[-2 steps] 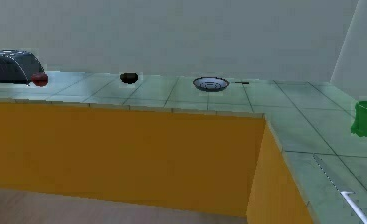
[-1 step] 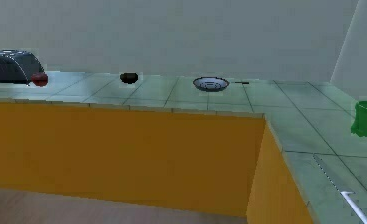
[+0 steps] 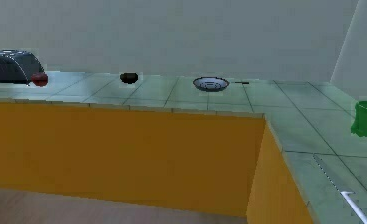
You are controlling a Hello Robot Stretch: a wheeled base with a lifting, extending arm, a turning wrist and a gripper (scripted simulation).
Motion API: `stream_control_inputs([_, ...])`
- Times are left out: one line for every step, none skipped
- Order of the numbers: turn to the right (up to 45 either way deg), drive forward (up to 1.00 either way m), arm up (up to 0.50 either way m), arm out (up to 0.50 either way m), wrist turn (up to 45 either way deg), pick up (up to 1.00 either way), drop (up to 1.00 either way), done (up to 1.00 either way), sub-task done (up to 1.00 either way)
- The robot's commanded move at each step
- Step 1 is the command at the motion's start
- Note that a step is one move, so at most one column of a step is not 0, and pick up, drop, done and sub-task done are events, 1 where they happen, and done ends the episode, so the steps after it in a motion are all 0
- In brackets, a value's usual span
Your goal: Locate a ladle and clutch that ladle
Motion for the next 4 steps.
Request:
stream_control_inputs([0.0,0.00,-0.12,0.00,0.0,0.00,0.00,0.00,0.00])
stream_control_inputs([0.0,0.00,0.00,0.00,0.0,1.00,0.00,0.00,0.00])
stream_control_inputs([0.0,0.00,0.10,0.00,0.0,0.00,0.00,0.00,0.00])
stream_control_inputs([0.0,0.00,0.00,0.00,0.0,0.00,0.00,1.00,0.00])
